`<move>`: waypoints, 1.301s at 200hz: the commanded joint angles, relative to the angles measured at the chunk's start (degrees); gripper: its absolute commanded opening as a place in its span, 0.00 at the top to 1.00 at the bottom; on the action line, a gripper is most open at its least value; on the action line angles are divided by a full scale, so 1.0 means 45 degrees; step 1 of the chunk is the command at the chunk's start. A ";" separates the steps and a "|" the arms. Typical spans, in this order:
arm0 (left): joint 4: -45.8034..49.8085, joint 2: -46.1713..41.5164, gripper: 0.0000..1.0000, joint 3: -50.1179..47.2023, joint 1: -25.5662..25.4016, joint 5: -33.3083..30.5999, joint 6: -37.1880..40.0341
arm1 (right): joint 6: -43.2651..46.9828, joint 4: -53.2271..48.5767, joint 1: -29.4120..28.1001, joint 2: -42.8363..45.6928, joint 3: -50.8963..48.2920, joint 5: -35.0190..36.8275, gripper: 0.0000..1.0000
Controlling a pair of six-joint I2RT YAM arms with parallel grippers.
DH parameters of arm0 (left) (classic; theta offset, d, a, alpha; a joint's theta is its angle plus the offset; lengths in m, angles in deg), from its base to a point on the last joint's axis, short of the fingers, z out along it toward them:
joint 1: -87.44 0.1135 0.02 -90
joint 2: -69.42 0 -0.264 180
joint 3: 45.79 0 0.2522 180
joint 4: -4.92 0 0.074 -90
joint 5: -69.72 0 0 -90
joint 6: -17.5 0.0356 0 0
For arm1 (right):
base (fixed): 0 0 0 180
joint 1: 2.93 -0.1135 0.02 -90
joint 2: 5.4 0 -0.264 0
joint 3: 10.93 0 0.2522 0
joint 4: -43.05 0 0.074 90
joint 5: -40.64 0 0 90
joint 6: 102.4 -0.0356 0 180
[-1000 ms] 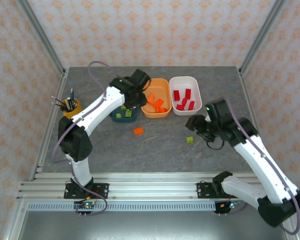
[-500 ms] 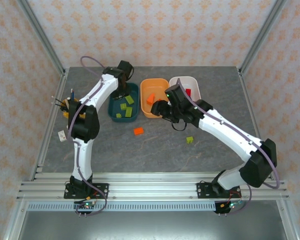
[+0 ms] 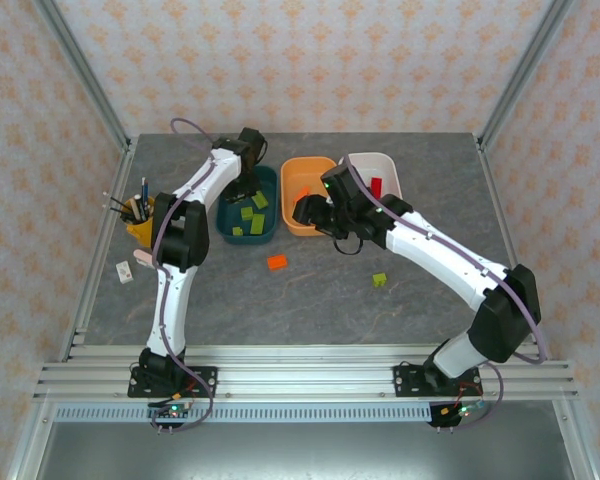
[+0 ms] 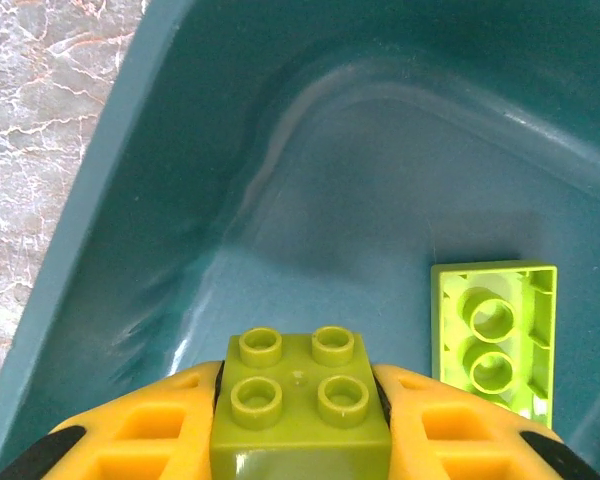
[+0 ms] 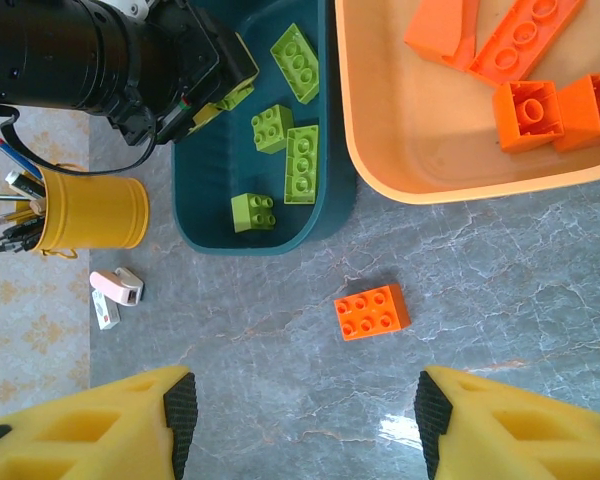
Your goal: Sort the legos into containers by color
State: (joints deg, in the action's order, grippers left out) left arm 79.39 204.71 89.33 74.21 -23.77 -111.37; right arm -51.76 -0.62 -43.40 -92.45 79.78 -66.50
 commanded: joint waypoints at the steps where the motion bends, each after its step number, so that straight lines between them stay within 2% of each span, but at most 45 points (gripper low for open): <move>1: 0.0241 0.0132 0.63 -0.0129 0.0059 -0.0101 0.0201 | 0.0020 -0.0264 -0.0050 -0.0151 0.0258 0.0303 0.38; 46: 0.0259 -0.0166 0.48 -0.0190 0.0070 0.0051 0.0296 | 0.0073 -0.0920 -0.0050 -0.0265 0.0425 0.0703 0.38; 82: 0.0399 -0.0687 0.45 -0.0066 0.0057 -0.0025 0.0376 | 0.0139 -0.1190 -0.0051 -0.0269 0.0517 0.0882 0.38; 117: 0.0402 -0.2274 0.37 -0.0339 -0.0025 0.0194 0.0260 | 0.1097 -0.2179 -0.0539 -0.0922 0.1185 0.1412 0.38; 148: -0.0191 -0.5372 0.28 -0.2685 -0.0144 0.0228 -0.0160 | 0.2169 -0.3794 -0.1747 -0.2925 0.2561 0.2011 0.32; 162: -0.0633 -0.7407 0.25 -0.4385 -0.0130 0.0245 -0.0338 | 0.2376 -0.4059 -0.2185 -0.3801 0.2993 0.2363 0.23; 185: -0.0863 -1.0245 0.25 -0.7046 -0.0237 0.0312 -0.0314 | 0.2535 -0.4211 -0.2620 -0.5186 0.3830 0.2643 0.09; 226: -0.0274 -1.4785 0.25 -1.1191 -0.0608 0.0069 -0.1266 | 0.2726 -0.5077 -0.2759 -0.7743 0.5723 0.2844 0.08; 260: 0.0218 -1.7276 0.24 -1.2959 -0.0770 0.0034 -0.1958 | 0.2818 -0.5387 -0.2762 -0.8953 0.6636 0.3165 0.11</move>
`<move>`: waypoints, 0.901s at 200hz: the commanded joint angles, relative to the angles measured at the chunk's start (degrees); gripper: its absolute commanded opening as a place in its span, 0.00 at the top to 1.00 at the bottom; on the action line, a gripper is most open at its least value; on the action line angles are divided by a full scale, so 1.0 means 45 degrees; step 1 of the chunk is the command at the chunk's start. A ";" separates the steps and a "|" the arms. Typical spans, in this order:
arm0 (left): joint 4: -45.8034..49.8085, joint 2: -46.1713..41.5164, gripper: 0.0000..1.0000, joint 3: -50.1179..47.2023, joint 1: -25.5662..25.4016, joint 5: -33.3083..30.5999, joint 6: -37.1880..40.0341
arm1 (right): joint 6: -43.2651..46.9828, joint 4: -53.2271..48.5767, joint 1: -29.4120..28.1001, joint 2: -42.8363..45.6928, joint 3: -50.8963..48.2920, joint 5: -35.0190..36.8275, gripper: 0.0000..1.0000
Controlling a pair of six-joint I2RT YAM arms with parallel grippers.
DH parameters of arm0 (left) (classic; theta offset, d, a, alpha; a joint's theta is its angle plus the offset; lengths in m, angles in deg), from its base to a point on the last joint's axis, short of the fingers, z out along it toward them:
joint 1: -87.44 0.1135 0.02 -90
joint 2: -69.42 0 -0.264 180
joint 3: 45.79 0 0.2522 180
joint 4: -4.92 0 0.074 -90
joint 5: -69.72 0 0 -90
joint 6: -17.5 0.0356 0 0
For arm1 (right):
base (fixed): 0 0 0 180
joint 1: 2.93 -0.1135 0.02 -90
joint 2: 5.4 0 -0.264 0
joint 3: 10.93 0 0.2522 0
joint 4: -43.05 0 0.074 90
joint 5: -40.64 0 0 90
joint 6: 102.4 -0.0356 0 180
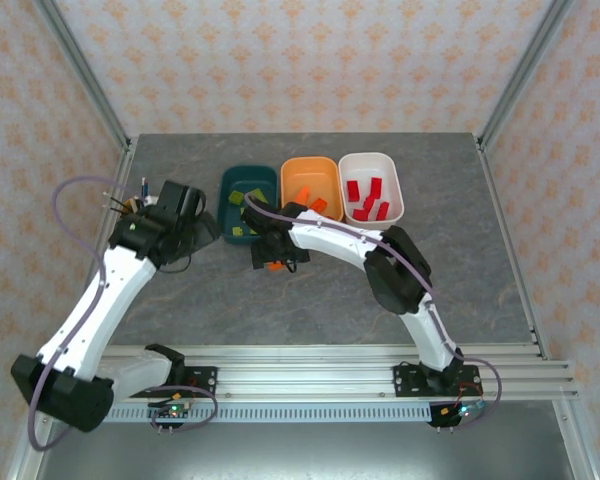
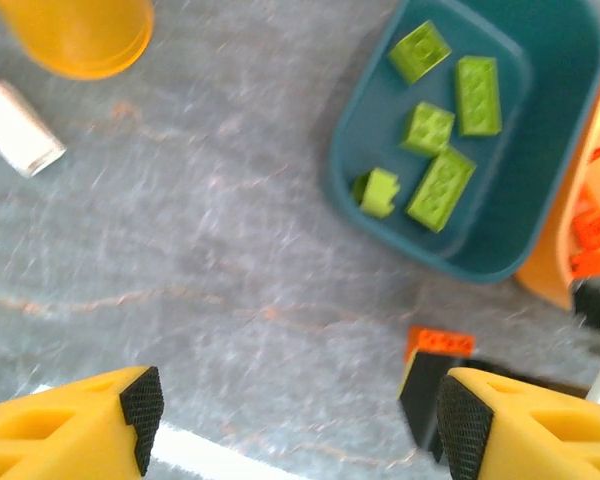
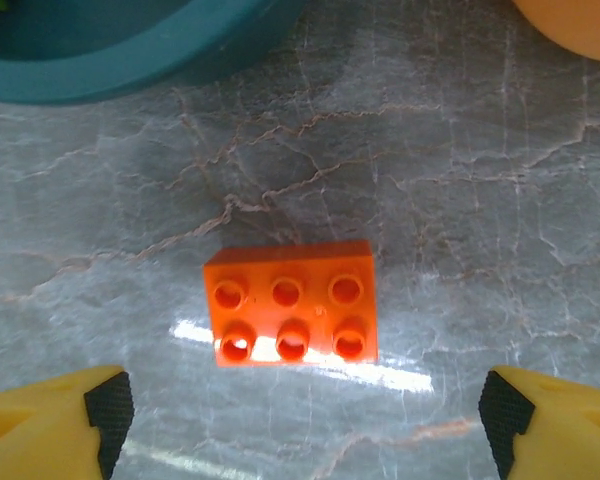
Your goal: Sort the legos into containers by color
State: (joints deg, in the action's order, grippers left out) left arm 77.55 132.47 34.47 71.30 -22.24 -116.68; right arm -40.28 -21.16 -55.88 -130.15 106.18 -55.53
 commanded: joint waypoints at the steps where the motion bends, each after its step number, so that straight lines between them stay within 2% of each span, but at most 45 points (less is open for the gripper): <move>1: 0.0647 -0.1269 0.24 -0.0800 -0.0124 -0.0297 -0.0782 | 0.0273 -0.0820 0.0010 -0.0596 0.0796 0.0727 0.11; 39: 0.1252 -0.2027 0.24 -0.0893 -0.0124 -0.0385 -0.0806 | 0.0330 -0.0896 0.0009 -0.1564 0.1402 0.0671 0.22; 59: 0.1292 -0.2045 0.24 -0.0853 -0.0124 -0.0348 -0.0767 | 0.0302 -0.0933 0.0009 -0.1841 0.1448 0.0930 0.34; 86: 0.1217 -0.1962 0.24 -0.0786 -0.0143 -0.0265 -0.0770 | 0.0146 -0.1014 0.0013 -0.1956 0.1444 0.0982 0.42; 114: 0.1036 -0.1771 0.25 -0.0848 -0.0162 -0.0081 -0.0617 | -0.0036 -0.0794 0.0009 -0.1529 0.1118 0.1059 0.57; 143: 0.0111 -0.1504 0.25 -0.1112 -0.0274 0.0847 -0.0399 | -0.0085 -0.0866 0.0016 -0.0521 0.0980 0.1371 0.61; 180: -0.1740 -0.0785 0.25 -0.1180 -0.1207 0.2107 -0.0083 | -0.0243 -0.1231 0.0596 0.1407 0.0928 0.1988 0.61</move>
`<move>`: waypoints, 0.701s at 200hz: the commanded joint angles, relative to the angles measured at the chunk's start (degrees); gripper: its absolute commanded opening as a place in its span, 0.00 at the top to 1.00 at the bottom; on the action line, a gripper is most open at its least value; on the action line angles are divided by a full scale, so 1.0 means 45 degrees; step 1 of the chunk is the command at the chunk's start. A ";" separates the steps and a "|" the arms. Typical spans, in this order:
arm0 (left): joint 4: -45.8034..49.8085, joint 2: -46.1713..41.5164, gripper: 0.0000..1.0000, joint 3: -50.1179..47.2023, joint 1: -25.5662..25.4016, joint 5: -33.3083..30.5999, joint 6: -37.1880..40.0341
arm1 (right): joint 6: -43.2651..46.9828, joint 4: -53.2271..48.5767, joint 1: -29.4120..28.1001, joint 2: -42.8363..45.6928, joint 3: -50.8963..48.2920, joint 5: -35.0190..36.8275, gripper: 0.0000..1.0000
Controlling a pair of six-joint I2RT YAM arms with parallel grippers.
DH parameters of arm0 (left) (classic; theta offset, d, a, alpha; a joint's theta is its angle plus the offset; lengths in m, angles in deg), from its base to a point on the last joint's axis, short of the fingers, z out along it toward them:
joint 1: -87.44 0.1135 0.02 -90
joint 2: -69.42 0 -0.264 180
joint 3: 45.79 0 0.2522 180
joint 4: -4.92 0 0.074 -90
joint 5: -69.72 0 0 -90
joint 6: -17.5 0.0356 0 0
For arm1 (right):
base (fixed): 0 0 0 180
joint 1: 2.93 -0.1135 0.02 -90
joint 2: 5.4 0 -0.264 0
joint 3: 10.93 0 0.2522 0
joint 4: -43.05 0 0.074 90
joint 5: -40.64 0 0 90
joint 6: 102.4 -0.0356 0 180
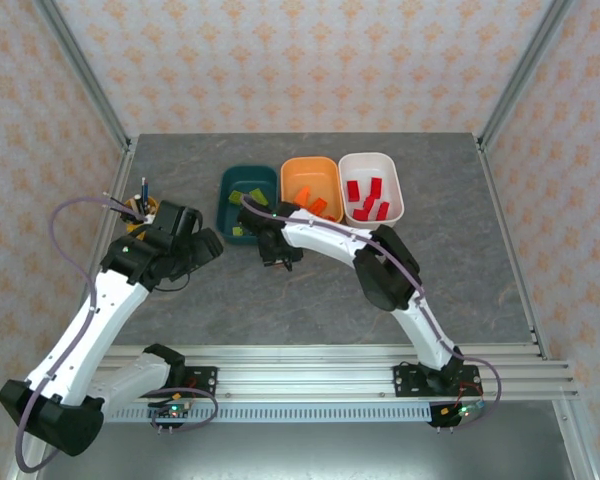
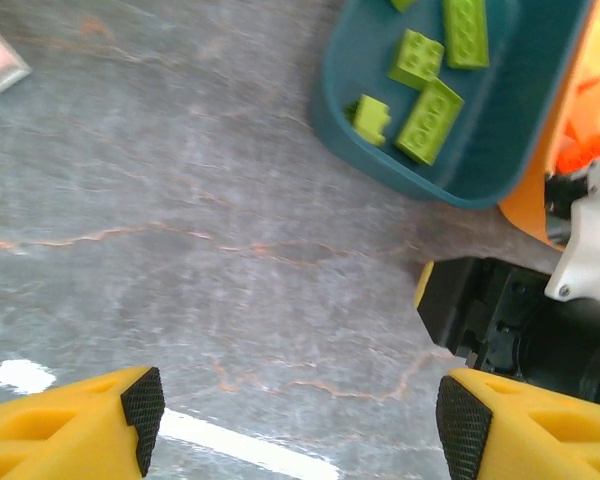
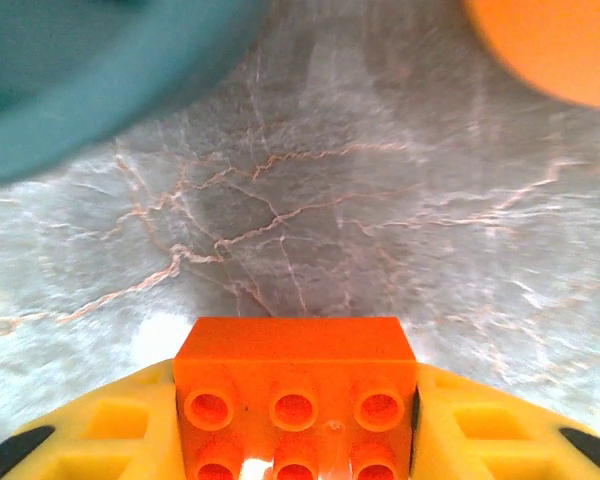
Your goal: Sort the legos into containers by color
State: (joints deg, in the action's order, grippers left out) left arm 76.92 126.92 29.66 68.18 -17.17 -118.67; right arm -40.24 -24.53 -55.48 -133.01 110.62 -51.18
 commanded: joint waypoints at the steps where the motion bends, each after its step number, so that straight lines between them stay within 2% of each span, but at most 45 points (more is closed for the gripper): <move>1: -0.1665 0.0487 0.25 -0.0113 -0.0547 0.1013 0.0368 | -0.0266 -0.0482 0.0528 0.2085 -0.0072 0.1036 0.61; 39: -0.3396 0.1843 0.25 0.0053 -0.1000 0.1709 0.0184 | -0.0492 0.0121 0.2235 0.2202 0.0661 0.0977 0.62; 80: -0.4690 0.3549 0.24 0.1113 -0.1060 0.1913 0.0568 | -0.1030 0.0955 0.3821 0.0121 0.2981 0.0763 0.63; 140: -0.5936 0.5234 0.24 0.2092 -0.1226 0.2180 0.1056 | -0.1919 0.1103 0.4865 -0.3621 0.7502 0.0977 0.62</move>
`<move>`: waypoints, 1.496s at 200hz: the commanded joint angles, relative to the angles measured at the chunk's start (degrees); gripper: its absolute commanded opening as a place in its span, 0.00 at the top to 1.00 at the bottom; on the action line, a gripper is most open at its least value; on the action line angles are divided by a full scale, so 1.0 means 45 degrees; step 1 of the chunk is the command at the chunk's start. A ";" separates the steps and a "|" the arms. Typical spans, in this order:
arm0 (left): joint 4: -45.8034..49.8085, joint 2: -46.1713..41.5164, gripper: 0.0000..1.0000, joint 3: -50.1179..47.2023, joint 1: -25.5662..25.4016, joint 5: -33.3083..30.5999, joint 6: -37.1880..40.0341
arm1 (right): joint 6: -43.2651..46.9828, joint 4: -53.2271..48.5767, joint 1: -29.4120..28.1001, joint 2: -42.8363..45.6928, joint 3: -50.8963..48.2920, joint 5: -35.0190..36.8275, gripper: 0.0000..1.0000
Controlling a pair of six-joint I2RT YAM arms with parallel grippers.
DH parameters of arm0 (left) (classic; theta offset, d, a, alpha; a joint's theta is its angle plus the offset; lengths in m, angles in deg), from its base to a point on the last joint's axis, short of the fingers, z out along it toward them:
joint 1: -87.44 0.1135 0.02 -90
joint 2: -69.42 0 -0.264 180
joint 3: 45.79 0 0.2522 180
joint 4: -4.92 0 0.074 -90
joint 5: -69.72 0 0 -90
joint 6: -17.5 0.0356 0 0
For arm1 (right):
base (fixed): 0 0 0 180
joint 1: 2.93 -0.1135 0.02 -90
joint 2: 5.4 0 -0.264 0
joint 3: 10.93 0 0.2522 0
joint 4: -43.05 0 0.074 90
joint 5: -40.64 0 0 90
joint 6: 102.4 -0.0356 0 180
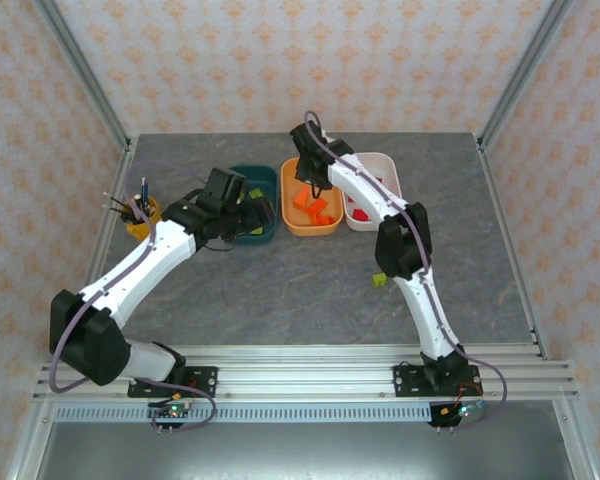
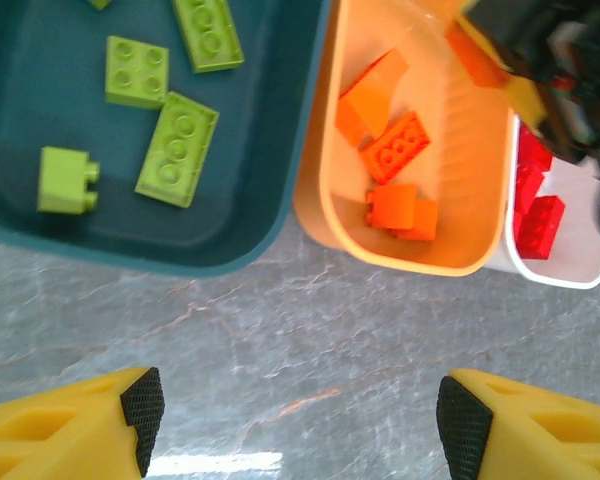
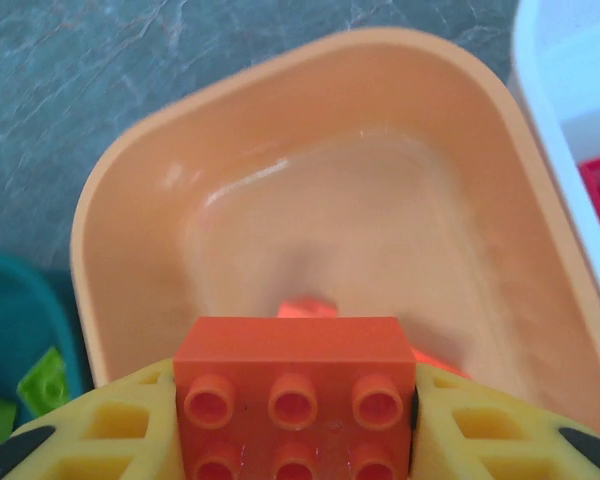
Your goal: Sort the legos into containers by color
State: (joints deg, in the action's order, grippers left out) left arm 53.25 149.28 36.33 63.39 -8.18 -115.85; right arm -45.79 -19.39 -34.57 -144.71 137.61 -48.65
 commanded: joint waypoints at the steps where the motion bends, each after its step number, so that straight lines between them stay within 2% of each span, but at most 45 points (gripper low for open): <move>1: -0.0663 0.0273 0.24 0.0630 -0.0162 0.0183 0.0432 | -0.0695 -0.0010 0.0225 -0.1078 0.1548 0.0411 0.62; 31: -0.0413 0.0240 0.24 0.0727 -0.0270 0.0154 0.0550 | -0.0889 0.0752 0.0366 -0.2125 0.2322 0.0732 0.61; 66: -0.0163 -0.0401 0.24 0.0099 -0.0297 0.0017 0.0358 | -0.1685 0.0546 0.0429 -0.3200 0.3249 0.0532 0.59; 79: -0.0061 -0.0608 0.24 -0.0042 -0.0299 -0.0011 0.0318 | -0.1899 0.0449 0.0429 -0.3311 0.3223 0.0487 0.54; 116: 0.0156 -0.0792 0.24 0.0021 -0.0318 -0.0013 0.0357 | -0.1864 -0.0054 0.0429 -0.3099 0.3680 0.0733 0.31; 146: 0.0342 -0.0746 0.24 0.0242 -0.0425 -0.0005 0.0386 | -0.1751 -0.0729 0.0429 -0.2141 0.3756 0.0687 0.29; 166: 0.0593 -0.0628 0.24 0.0542 -0.0671 -0.0033 0.0454 | -0.1637 -0.1011 0.0429 -0.0643 0.3056 0.0584 0.30; 187: 0.0653 -0.0291 0.24 0.0939 -0.1166 0.0183 0.0745 | -0.1313 -0.0945 0.0391 0.1601 0.1058 0.0582 0.31; 231: 0.1029 0.1471 0.24 0.2126 -0.2895 0.0459 0.1437 | -0.0947 -0.0646 0.0390 0.7666 -0.6078 0.0748 0.34; 268: 0.1422 0.3359 0.25 0.3418 -0.4401 -0.0039 0.0299 | -0.1431 -0.1698 0.0405 1.2886 -1.1502 0.1146 0.36; 299: 0.1828 0.5441 0.26 0.5008 -0.5634 -0.0130 -0.0670 | -0.2308 -0.3225 0.0390 1.6587 -1.4469 0.0414 0.37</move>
State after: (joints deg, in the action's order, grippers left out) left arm 57.86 168.68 53.53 41.47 -7.27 -114.52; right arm -52.54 -25.58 -32.78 -78.46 79.49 -45.94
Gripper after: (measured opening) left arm 0.741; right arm 0.634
